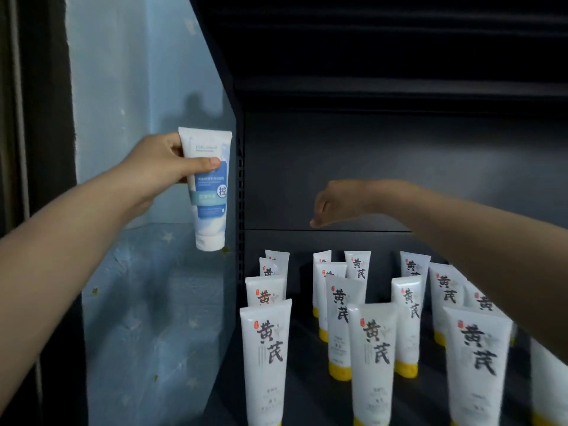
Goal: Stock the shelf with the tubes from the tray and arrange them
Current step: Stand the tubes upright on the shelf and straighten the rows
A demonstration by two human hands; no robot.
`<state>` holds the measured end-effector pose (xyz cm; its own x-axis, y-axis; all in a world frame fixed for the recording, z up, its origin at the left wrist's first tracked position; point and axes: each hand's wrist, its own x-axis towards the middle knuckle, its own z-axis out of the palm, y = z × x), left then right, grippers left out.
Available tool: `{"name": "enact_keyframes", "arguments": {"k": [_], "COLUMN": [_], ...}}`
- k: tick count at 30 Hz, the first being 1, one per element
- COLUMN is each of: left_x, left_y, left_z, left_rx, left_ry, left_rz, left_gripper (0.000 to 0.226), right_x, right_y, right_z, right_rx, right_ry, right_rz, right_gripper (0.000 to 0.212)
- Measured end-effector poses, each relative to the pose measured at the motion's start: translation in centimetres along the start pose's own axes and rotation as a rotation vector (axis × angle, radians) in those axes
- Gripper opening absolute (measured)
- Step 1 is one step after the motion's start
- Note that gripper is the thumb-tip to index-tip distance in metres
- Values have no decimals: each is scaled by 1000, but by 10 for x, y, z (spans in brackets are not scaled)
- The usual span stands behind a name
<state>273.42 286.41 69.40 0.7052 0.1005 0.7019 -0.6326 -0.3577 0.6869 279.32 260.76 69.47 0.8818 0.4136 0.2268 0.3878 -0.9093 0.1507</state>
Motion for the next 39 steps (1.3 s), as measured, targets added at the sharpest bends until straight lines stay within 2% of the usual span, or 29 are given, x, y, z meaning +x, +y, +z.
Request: {"name": "enact_keyframes", "arguments": {"k": [6,11,22,27,32,36,39], "left_x": [-24,-57,-154,-193,-210,-212,-208], "left_y": [66,121,217,260,296,310,312], "left_z": [3,37,207,287,343,383,413], "left_rx": [-1,-31,-153,-174,-161,-162,-178], "left_ry": [14,-10,-69,-172,-249,-330,-378], "left_rz": [43,53,-1,-56,-82,-95,-98], "left_gripper": [18,14,13,13,27,16,15], "right_x": [-61,-127,-305,-376,-429,-454,-467], "right_y": [12,36,155,200,239,271,295], "right_z": [-26,-40,-31,-27,-30,-27,-23], "right_rx": [-22,-55,-61,-73,-72,-68,-71], "right_ry": [47,75,238,197,193,182,177], "right_rz": [47,71,146,164,213,265,305], "right_gripper": [35,39,41,35,37,40,40]}}
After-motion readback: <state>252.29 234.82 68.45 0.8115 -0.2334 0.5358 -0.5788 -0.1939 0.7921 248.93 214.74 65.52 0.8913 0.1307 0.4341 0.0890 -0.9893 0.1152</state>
